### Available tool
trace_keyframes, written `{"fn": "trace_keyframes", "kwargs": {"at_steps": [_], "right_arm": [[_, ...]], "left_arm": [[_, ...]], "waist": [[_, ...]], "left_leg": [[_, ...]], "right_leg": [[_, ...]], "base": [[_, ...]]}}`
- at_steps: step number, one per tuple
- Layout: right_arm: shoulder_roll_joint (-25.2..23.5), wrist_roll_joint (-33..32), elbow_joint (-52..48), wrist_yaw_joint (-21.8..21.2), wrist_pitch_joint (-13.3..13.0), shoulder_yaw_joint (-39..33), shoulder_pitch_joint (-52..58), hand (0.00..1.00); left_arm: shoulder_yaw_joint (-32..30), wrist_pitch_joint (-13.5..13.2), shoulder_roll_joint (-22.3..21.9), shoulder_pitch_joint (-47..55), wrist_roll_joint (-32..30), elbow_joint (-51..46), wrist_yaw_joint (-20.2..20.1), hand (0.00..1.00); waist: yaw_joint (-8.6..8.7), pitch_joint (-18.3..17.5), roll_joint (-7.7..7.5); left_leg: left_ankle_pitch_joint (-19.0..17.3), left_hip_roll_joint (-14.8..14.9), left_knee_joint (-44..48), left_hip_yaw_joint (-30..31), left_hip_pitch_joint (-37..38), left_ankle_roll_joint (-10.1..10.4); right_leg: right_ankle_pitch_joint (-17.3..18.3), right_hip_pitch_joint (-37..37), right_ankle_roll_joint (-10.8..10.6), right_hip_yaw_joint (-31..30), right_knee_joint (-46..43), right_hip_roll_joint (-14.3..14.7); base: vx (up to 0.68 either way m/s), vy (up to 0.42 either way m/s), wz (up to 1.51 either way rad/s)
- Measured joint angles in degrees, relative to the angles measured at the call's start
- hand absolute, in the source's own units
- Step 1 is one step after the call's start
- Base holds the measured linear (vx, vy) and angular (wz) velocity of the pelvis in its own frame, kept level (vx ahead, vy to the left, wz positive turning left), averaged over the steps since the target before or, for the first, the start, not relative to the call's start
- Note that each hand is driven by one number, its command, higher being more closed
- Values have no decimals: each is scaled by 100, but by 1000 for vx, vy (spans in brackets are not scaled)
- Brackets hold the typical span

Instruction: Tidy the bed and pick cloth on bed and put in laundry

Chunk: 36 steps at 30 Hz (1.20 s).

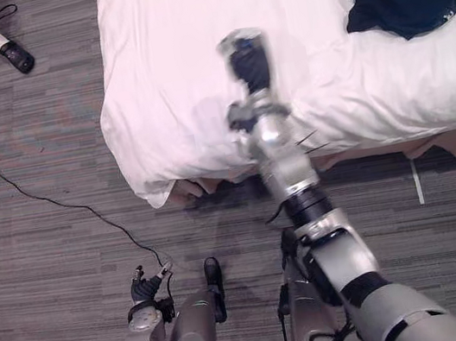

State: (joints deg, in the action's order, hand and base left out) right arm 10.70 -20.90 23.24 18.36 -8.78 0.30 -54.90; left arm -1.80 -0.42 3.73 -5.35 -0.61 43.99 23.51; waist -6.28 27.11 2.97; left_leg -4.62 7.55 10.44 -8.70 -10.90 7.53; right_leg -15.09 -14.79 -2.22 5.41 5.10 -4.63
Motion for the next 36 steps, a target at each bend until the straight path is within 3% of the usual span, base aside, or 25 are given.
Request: {"fn": "trace_keyframes", "kwargs": {"at_steps": [2,4,5,8,11,17,20,21,23,24,27,29,30,32,34,35,36], "right_arm": [[421,0,66,256,-42,-241,-304,100],[955,1,191,483,-128,-419,-477,100],[1294,6,455,578,-137,-472,-605,100],[1874,3,1311,672,-87,-476,-674,100],[2016,14,1134,556,-187,-476,-655,100],[1868,5,902,466,-33,-664,85,100],[1177,1,493,588,289,-1531,1542,100],[775,1,492,727,482,-1882,2342,100],[306,2,493,866,621,-2281,3332,100],[8,16,494,956,699,-2596,4016,0],[-263,116,486,1006,698,-3058,4825,0],[-437,316,778,992,708,-3257,5612,0],[-460,376,959,934,726,-3288,5795,0],[-513,591,1529,728,834,-3394,6137,0],[-678,777,1954,487,982,-3432,6222,0],[-814,885,2135,360,1064,-3422,6203,0],[-872,981,2225,270,1120,-3398,6168,0]], "left_arm": [[31,-21,15,-93,7,114,0,0],[241,-43,-5,-284,25,259,0,0],[388,-82,-26,-412,49,345,3,0],[573,-126,-76,-746,130,498,12,0],[539,-115,-186,-848,232,470,27,0],[302,-101,-463,-824,233,-132,51,0],[9,-39,-490,-737,226,-300,68,0],[-100,3,-494,-611,221,-418,67,0],[-149,28,-460,-431,212,-418,65,0],[-240,130,-419,-256,153,-420,50,0],[-340,247,-362,-47,18,-432,29,0],[-387,280,-268,187,-76,-406,8,0],[-409,300,-251,211,-125,-380,-10,0],[-403,364,-242,195,-231,-261,-153,0],[-401,396,-218,192,-362,-24,-328,0],[-381,407,-226,175,-485,83,-429,0],[-349,419,-238,183,-551,118,-483,0]], "waist": [[90,35,72],[70,129,260],[37,195,404],[-114,276,613],[-198,276,613],[-96,272,599],[-16,244,463],[72,217,368],[251,203,277],[430,201,144],[654,104,-50],[842,-373,-298],[880,-471,-346],[905,-672,-374],[1048,-851,-355],[1145,-893,-332],[1176,-912,-289]], "left_leg": [[-3,-29,174,83,-384,-5],[-37,-30,425,167,-770,-52],[-73,-25,627,213,-1071,-103],[-141,3,1013,164,-1701,-154],[-233,95,1290,-15,-2006,-183],[-430,309,1552,-281,-1844,-219],[-537,441,1456,-476,-1340,-156],[-521,449,1250,-615,-1025,-129],[-494,430,1007,-736,-612,-84],[-483,396,763,-875,-197,-64],[-484,360,471,-1018,334,-49],[-446,328,137,-1213,703,-20],[-439,324,61,-1274,815,-24],[-448,313,-89,-1443,1185,11],[-450,265,-197,-1540,1416,13],[-453,313,-260,-1774,1577,19],[-461,339,-289,-1954,1659,29]], "right_leg": [[-4,-315,-6,46,-112,-60],[-7,-581,-15,78,-211,-68],[-2,-824,-21,79,-322,-77],[17,-1450,-46,15,-578,-83],[23,-1837,-47,-158,-789,-45],[212,-1750,3,-245,-1074,-2],[239,-1294,9,-256,-932,79],[264,-1059,9,-252,-852,79],[319,-754,-18,-270,-778,87],[321,-459,-29,-379,-630,108],[293,-45,-69,-528,-388,158],[283,130,-81,-705,-223,208],[284,196,-81,-748,-203,225],[298,410,-90,-872,-203,268],[325,535,-92,-926,-203,283],[447,529,-47,-828,-203,300],[662,492,131,-397,-288,229]], "base": [[-74,81,18],[-100,54,24],[-98,33,12],[-142,8,-7],[-111,-30,-25],[-38,-26,-17],[43,-37,-21],[75,-44,-15],[138,-29,-18],[169,-8,-36],[114,12,-37],[122,20,-44],[132,28,-40],[104,41,-34],[59,42,-25],[1,5,-45],[-39,20,-92]]}}
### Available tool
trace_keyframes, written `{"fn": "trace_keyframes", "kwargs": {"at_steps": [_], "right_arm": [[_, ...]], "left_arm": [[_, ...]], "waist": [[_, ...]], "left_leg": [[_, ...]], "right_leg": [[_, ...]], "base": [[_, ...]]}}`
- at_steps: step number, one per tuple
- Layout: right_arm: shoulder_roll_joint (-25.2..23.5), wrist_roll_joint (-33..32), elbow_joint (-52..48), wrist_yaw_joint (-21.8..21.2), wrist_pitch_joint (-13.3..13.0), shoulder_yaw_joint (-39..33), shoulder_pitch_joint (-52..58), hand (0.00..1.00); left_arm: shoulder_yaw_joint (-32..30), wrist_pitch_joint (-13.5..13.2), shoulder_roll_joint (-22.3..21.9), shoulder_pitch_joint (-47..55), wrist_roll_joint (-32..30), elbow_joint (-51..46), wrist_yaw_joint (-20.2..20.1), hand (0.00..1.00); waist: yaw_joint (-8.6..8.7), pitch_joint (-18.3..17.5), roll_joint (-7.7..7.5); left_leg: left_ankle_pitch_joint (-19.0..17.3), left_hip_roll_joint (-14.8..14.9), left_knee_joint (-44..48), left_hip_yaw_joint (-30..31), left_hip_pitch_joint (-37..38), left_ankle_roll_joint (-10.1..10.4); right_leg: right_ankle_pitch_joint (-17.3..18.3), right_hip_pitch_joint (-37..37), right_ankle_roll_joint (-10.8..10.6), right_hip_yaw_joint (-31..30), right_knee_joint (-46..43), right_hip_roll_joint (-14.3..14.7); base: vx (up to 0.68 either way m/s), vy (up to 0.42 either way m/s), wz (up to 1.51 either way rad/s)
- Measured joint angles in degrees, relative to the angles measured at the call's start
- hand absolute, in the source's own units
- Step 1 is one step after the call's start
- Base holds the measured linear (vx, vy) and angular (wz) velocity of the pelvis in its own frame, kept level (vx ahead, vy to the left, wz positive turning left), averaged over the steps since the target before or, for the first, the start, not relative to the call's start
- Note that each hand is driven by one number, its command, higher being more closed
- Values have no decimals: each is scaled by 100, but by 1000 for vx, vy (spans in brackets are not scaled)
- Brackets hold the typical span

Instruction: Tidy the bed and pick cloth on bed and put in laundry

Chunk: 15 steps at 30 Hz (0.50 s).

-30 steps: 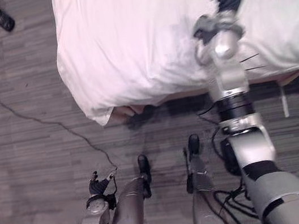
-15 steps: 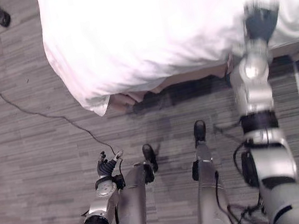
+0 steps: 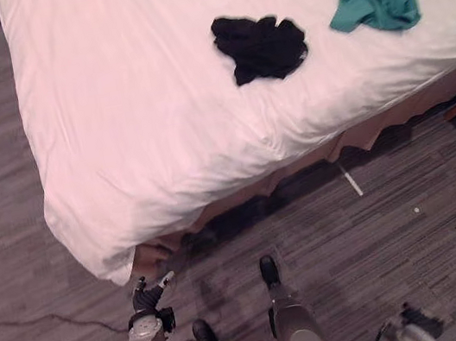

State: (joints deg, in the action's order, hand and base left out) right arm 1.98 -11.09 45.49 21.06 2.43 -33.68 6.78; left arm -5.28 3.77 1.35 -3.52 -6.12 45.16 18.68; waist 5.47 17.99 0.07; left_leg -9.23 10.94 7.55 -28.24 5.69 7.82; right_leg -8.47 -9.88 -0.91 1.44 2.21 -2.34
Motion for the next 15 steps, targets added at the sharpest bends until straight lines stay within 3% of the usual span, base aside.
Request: {"fn": "trace_keyframes", "kwargs": {"at_steps": [1,2,3,4,5,7,8,10,11,12,13,14,15], "right_arm": [[-30,68,122,-49,45,44,-81,0],[-57,240,310,-150,59,202,-200,0],[-66,305,372,-195,58,273,-232,0],[-105,451,459,-263,58,343,-287,0],[-158,539,548,-274,57,403,-359,0],[-184,768,631,-376,28,467,-412,0],[-148,890,700,-393,29,521,-410,0],[-153,958,710,-409,20,727,-354,0],[-171,980,711,-459,16,929,-324,0],[-154,1016,691,-489,19,1054,-308,0],[-93,1078,704,-493,20,1218,-307,0],[-66,1116,726,-496,30,1365,-314,0],[-58,1135,749,-498,30,1456,-304,0]], "left_arm": [[29,34,-24,40,-92,75,-35,0],[99,76,22,32,-268,278,-125,0],[139,95,49,-7,-366,379,-153,0],[230,105,96,-28,-496,440,-231,0],[298,98,154,-35,-644,496,-269,0],[425,100,202,-150,-1013,730,-459,0],[491,92,176,-211,-1187,802,-542,0],[482,78,131,-230,-1448,896,-636,0],[461,34,118,-189,-1504,891,-633,0],[435,17,117,-149,-1503,889,-624,0],[390,-11,35,-107,-1496,881,-623,0],[318,-34,-18,-31,-1482,869,-599,0],[319,-39,-22,50,-1480,865,-588,0]], "waist": [[-20,-56,158],[13,-114,251],[28,-139,287],[3,-180,337],[2,-209,325],[77,-222,349],[105,-224,355],[157,-279,282],[109,-291,255],[83,-299,288],[-4,-283,284],[-32,-244,245],[-58,-209,185]], "left_leg": [[-1,76,-93,-325,93,4],[-11,136,-174,-753,232,28],[-37,167,-175,-954,271,69],[-68,218,-165,-1307,360,128],[-73,208,-166,-1612,456,146],[7,245,-167,-2125,749,277],[122,294,-91,-2394,1005,459],[179,755,1321,-2715,1201,442],[538,1252,2719,-2492,1050,-128],[790,1523,3589,-2040,768,-679],[378,1566,4680,-1046,93,-793],[65,1388,5114,-256,-436,-687],[-82,1256,5121,120,-691,-621]], "right_leg": [[316,-107,263,1053,-292,-179],[582,-264,528,2612,-719,-501],[670,-266,604,3325,-908,-699],[771,-230,728,4421,-1208,-951],[743,-193,763,5024,-1377,-1051],[827,-356,760,4699,-1549,-852],[946,-365,759,4364,-1649,-678],[1213,-323,749,3641,-1894,-414],[1287,-203,851,3123,-1779,-179],[1287,-96,879,2809,-1645,-48],[1312,22,908,2295,-1542,158],[1316,248,905,1900,-1412,276],[1325,433,889,1651,-1323,339]], "base": [[1,68,-145],[45,91,-158],[90,66,-172],[104,11,-166],[188,-65,-228],[176,-97,-186],[197,-125,-179],[282,-161,-210],[320,-119,-190],[298,-76,-244],[260,-7,-227],[250,43,-218],[312,80,-206]]}}
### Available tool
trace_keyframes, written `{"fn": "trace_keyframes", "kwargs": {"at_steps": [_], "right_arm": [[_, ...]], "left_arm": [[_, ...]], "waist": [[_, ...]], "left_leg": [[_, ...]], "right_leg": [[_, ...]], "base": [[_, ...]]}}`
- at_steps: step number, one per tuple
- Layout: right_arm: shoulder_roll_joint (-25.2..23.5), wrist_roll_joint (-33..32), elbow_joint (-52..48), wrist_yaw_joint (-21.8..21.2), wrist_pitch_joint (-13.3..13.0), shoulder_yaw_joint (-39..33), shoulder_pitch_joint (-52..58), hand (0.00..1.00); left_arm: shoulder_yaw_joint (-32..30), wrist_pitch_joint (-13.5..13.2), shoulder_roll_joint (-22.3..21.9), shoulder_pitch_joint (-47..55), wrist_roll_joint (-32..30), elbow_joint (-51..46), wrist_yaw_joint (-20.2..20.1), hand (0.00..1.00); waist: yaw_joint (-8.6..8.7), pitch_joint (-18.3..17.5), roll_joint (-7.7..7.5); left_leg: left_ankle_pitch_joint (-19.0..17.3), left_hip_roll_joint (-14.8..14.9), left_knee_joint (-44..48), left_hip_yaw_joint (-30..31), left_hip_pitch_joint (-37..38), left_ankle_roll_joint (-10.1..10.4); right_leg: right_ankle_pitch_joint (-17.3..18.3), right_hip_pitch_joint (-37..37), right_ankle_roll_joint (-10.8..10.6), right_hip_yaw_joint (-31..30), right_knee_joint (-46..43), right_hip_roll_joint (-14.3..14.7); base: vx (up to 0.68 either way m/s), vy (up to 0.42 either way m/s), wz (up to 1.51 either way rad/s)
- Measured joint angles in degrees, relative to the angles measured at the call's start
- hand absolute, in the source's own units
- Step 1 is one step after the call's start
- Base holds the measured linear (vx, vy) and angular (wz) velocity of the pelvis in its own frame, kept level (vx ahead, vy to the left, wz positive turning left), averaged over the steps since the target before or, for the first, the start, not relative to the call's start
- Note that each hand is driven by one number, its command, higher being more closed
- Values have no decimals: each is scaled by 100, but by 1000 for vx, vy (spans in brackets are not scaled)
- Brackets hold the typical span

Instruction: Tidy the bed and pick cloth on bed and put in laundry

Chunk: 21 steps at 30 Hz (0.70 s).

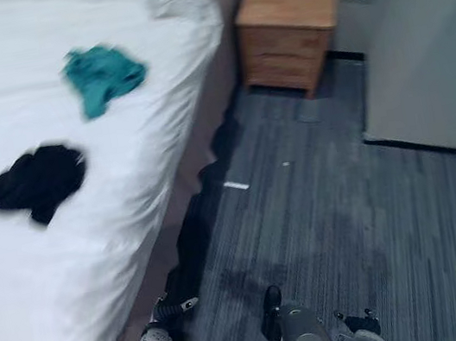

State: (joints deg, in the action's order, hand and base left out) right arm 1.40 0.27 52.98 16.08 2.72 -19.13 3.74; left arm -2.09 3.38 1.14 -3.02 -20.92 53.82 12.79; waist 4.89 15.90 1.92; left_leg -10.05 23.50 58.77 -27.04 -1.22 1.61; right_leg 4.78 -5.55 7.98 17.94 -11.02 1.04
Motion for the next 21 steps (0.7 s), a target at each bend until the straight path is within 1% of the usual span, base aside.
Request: {"fn": "trace_keyframes", "kwargs": {"at_steps": [1,2,3,4,5,6,7,8,9,10,11,12,13,14,15,16,17,18,19,20,21], "right_arm": [[17,37,29,-7,-2,149,40,0],[33,72,80,-9,-3,170,43,0],[64,142,140,-11,0,168,42,0],[82,177,184,-14,-1,167,34,0],[154,244,194,-34,-5,171,39,0],[191,262,191,-51,-11,171,65,0],[264,262,186,-82,-9,172,149,0],[241,266,190,-112,6,195,180,0],[160,281,133,-123,-9,224,307,0],[11,336,123,-128,-9,224,447,0],[-37,405,141,-128,-2,220,561,0],[-56,448,156,-128,2,216,579,0],[-32,490,177,-152,8,227,511,0],[-14,494,159,-152,-2,246,492,0],[-17,489,126,-142,-11,256,465,0],[-15,486,94,-131,-11,259,481,0],[-16,483,64,-119,-11,304,487,0],[-12,478,51,-116,-11,334,463,0],[-3,478,39,-116,-12,339,437,0],[31,472,15,-116,-9,338,350,0],[39,464,12,-114,-6,335,292,0]], "left_arm": [[0,5,0,162,43,-20,15,0],[-101,-30,-35,263,199,-224,59,0],[-95,-62,-34,267,252,-310,137,0],[-99,-82,-30,269,274,-335,174,0],[-109,-144,-52,282,334,-329,254,0],[-113,-144,-73,299,361,-312,269,0],[-116,-149,-119,335,418,-246,280,0],[-231,-157,-144,326,462,-232,280,0],[-259,-152,-76,316,462,-228,277,0],[-243,-174,-44,290,463,-214,268,0],[-180,-209,-57,315,464,-197,256,0],[-132,-208,-39,324,468,-200,245,0],[-51,-196,24,298,469,-139,257,0],[-3,-169,62,322,469,-99,251,0],[79,-118,147,378,467,-60,254,0],[162,-110,238,386,454,-33,255,0],[175,-104,307,374,442,-22,254,0],[173,-82,346,338,435,-12,250,0],[166,-69,350,302,433,-1,246,0],[161,-50,336,249,427,4,244,0],[155,-33,335,227,411,5,242,0]], "waist": [[-123,28,-96],[-281,39,-172],[-367,40,-170],[-399,34,-155],[-441,-20,-63],[-438,-40,27],[-444,-96,177],[-508,-142,105],[-491,-215,-56],[-441,-243,-237],[-438,-279,-404],[-419,-266,-465],[-402,-206,-472],[-354,-201,-465],[-202,-124,-348],[-168,-119,-340],[-182,-115,-354],[-176,-108,-360],[-169,-102,-348],[-108,-60,-278],[-76,-30,-231]], "left_leg": [[-131,-242,-298,478,-349,75],[-129,-456,-857,836,-655,81],[-115,-639,-1565,1175,-859,104],[-90,-770,-2110,1382,-949,146],[88,-997,-3424,1694,-1076,400],[231,-1060,-3959,1730,-1094,509],[661,-1073,-4398,1714,-1097,433],[852,-1166,-4288,1680,-965,245],[754,-1316,-4353,1649,-929,136],[513,-1557,-4371,1649,-871,9],[316,-1801,-4418,1627,-752,-69],[255,-1933,-4493,1600,-634,-31],[170,-2090,-4615,1626,-403,-107],[136,-2153,-4712,1683,-219,-162],[9,-2192,-4795,1934,169,-304],[-90,-2167,-4829,2064,366,-311],[-143,-2150,-4903,2129,560,-321],[-215,-2142,-5017,2250,761,-331],[-238,-2125,-5136,2301,884,-319],[-297,-2042,-5327,2369,1070,-270],[-327,-1988,-5405,2365,1167,-229]], "right_leg": [[22,257,-48,-454,113,57],[35,346,-167,-794,174,81],[38,404,-229,-1040,218,85],[36,445,-295,-1177,265,76],[-10,488,-457,-1400,420,84],[-44,560,-541,-1497,543,117],[-58,666,-696,-1599,652,212],[15,851,-836,-1794,674,167],[99,914,-973,-1787,719,-12],[383,950,-1057,-1698,552,-263],[708,878,-1290,-1542,56,-573],[907,661,-1475,-1523,-661,-717],[822,55,-1536,-1549,-2159,-912],[537,-274,-1468,-1548,-2947,-984],[472,-782,-1461,-1497,-4175,-990],[638,-933,-1423,-1375,-4279,-959],[804,-1092,-1351,-1242,-4092,-914],[887,-1251,-1241,-1083,-3533,-894],[865,-1363,-1201,-973,-3010,-865],[653,-1478,-1094,-817,-1910,-740],[430,-1481,-1067,-723,-1260,-682]], "base": [[292,125,-204],[231,131,-213],[170,129,-162],[236,211,-170],[245,235,-147],[325,325,-155],[350,322,-118],[461,367,-82],[396,292,-19],[364,264,54],[392,222,63],[402,213,49],[318,159,29],[373,237,59],[488,234,71],[528,188,83],[589,42,65],[517,-14,56],[541,-35,56],[476,-63,41],[624,-99,50]]}}
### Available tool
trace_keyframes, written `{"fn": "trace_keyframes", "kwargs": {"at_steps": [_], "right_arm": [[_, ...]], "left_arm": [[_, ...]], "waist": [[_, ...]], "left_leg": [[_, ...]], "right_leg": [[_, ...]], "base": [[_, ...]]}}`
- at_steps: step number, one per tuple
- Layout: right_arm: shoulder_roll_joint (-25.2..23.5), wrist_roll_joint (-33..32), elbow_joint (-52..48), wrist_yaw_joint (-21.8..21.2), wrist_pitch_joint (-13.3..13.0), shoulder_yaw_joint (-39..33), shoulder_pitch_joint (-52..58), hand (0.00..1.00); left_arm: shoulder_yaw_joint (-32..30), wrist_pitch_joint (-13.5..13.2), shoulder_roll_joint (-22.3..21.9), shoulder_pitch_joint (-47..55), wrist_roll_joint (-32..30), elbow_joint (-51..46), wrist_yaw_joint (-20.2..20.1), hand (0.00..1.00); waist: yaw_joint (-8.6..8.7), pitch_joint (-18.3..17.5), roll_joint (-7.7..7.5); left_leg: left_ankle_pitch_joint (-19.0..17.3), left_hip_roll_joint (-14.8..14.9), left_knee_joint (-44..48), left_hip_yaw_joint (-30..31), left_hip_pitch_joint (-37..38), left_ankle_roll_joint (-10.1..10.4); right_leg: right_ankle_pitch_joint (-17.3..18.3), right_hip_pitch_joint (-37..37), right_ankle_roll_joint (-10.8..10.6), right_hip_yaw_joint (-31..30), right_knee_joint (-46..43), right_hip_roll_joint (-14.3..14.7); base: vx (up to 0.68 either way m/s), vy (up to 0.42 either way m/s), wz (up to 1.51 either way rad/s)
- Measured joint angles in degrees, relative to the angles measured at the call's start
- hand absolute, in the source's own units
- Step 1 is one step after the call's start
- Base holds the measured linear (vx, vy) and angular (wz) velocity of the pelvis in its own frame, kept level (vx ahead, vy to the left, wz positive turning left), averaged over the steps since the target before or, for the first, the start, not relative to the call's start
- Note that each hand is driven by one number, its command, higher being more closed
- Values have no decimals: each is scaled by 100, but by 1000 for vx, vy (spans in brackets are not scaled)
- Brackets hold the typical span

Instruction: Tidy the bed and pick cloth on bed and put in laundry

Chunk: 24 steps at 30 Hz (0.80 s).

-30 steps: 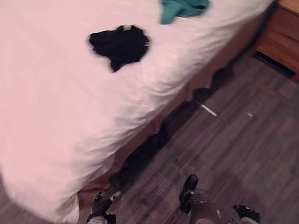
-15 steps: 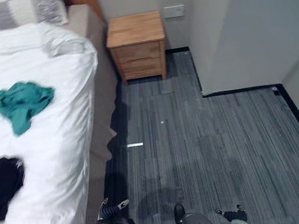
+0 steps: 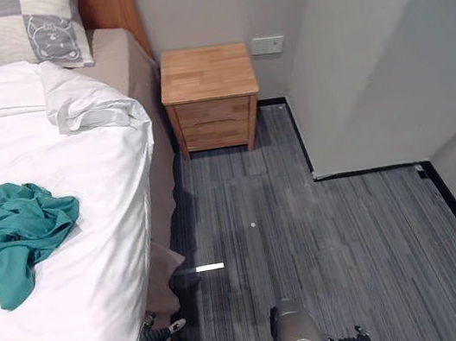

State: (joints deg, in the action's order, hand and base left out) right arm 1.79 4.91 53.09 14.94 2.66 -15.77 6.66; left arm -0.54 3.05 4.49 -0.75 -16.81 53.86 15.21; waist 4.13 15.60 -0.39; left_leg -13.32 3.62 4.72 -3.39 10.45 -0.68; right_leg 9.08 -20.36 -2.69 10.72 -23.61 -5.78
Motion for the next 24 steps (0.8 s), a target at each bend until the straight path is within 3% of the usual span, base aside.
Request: {"fn": "trace_keyframes", "kwargs": {"at_steps": [1,2,3,4,5,6,7,8,10,11,12,13,15,16,17,18,19,20,21,22,23,24], "right_arm": [[-19,-9,3,7,5,-3,-74,0],[-4,-8,5,6,10,-2,-145,0],[-20,-6,2,9,8,-5,-173,0],[82,8,-11,16,5,-38,-238,0],[58,11,-49,17,11,-100,-240,0],[48,11,-72,17,13,-131,-221,0],[91,19,-243,13,37,-76,-98,0],[137,19,-466,19,27,34,-10,0],[142,10,-516,47,13,161,-154,0],[73,16,-515,35,7,300,-242,0],[26,16,-523,25,7,372,-248,0],[-80,24,-522,-4,5,390,-286,0],[-118,90,-340,-32,41,428,-396,0],[-89,153,-325,-33,34,477,-396,0],[-95,244,-202,-28,43,493,-454,0],[-188,266,-97,-33,74,504,-433,0],[-203,272,-76,-34,74,507,-433,0],[-289,383,118,-30,78,553,-468,0],[-273,430,189,-37,78,558,-493,0],[-220,497,232,-55,78,551,-530,0],[-181,541,230,-99,70,567,-589,0],[-163,583,230,-116,70,600,-628,0]], "left_arm": [[-19,14,14,-34,-63,4,-2,0],[-20,16,11,-34,-149,24,-6,0],[-27,16,20,-6,-190,36,-9,0],[-196,6,-104,40,-228,57,-20,0],[-327,15,-241,21,-251,62,-20,0],[-458,15,-324,28,-251,53,-19,0],[-768,15,-490,195,-244,-94,-11,0],[-926,-5,-645,387,-181,-326,-8,0],[-901,-102,-633,373,-125,-656,9,0],[-901,-157,-614,346,-56,-756,19,0],[-896,-192,-615,334,-14,-796,20,0],[-910,-225,-618,334,36,-862,28,0],[-840,-217,-677,328,91,-773,51,0],[-836,-216,-725,344,94,-704,57,0],[-827,-218,-650,264,144,-611,67,0],[-738,-208,-519,259,148,-594,95,0],[-729,-209,-505,265,147,-594,97,0],[-709,-210,-456,307,153,-600,105,0],[-707,-209,-453,313,155,-598,108,0],[-677,-199,-445,345,234,-556,110,0],[-610,-196,-458,359,281,-472,116,0],[-573,-178,-423,358,291,-434,116,0]], "waist": [[75,14,-5],[134,29,-2],[136,25,43],[53,24,303],[21,62,288],[19,92,303],[-54,98,397],[-128,91,419],[-361,91,424],[-448,126,264],[-504,111,257],[-545,111,151],[-553,-8,277],[-561,-73,383],[-590,-120,271],[-593,-219,-8],[-600,-230,-31],[-662,-272,-147],[-658,-270,-154],[-646,-270,-152],[-620,-263,-138],[-603,-255,-126]], "left_leg": [[-92,65,-163,-57,202,151],[-208,174,-248,-144,445,344],[-212,249,-263,-211,556,396],[-70,507,-82,-473,626,794],[97,592,687,-640,445,1093],[254,676,1407,-699,241,1144],[1303,1029,3506,-773,-442,747],[1841,1323,4933,-687,-1047,652],[1118,1571,6290,-722,-1962,690],[860,1575,6094,-836,-2306,697],[747,1577,5800,-885,-2446,715],[614,1516,5090,-991,-2589,671],[752,1090,2327,-1178,-2638,716],[1110,990,1639,-1308,-2619,644],[1506,743,1379,-1609,-2539,44],[1486,460,1056,-1850,-2348,-86],[1465,416,1021,-1843,-2323,-100],[1283,199,891,-1730,-2127,-199],[1230,149,826,-1667,-2015,-219],[1198,-49,516,-1342,-1697,-229],[1180,-121,221,-973,-1350,-250],[1158,-173,173,-775,-1252,-265]], "right_leg": [[-507,-8,32,231,1232,19],[-1280,-52,142,360,1348,96],[-1616,25,335,404,1360,172],[-1557,39,579,466,1105,400],[-1280,123,614,533,831,410],[-1126,286,621,598,745,471],[-872,882,745,619,903,643],[-698,1359,726,380,1193,827],[-631,2010,749,-121,1555,1006],[-631,2348,748,-317,1809,965],[-625,2532,739,-383,1952,946],[-551,2804,613,-469,2179,872],[-278,3136,305,-563,2419,710],[-184,3178,232,-594,2414,726],[6,3354,106,-568,2339,536],[-42,3426,16,-219,2252,310],[-56,3437,-5,-173,2233,287],[-77,3436,-96,121,1769,177],[-45,3363,-147,244,1369,146],[-120,2917,-276,448,-101,-50],[-539,2250,-440,404,-1787,-301],[-408,2037,-391,303,-2257,-310]], "base": [[788,-151,42],[701,-143,31],[762,-139,-18],[756,-140,-41],[727,-172,-44],[660,-270,-41],[638,-250,-64],[632,-195,-90],[653,-74,-136],[692,-71,-135],[574,-40,-104],[525,72,-89],[503,132,-77],[564,234,-28],[721,274,40],[729,258,58],[580,190,92],[435,148,67],[519,203,114],[487,172,134],[467,122,143],[448,12,187]]}}
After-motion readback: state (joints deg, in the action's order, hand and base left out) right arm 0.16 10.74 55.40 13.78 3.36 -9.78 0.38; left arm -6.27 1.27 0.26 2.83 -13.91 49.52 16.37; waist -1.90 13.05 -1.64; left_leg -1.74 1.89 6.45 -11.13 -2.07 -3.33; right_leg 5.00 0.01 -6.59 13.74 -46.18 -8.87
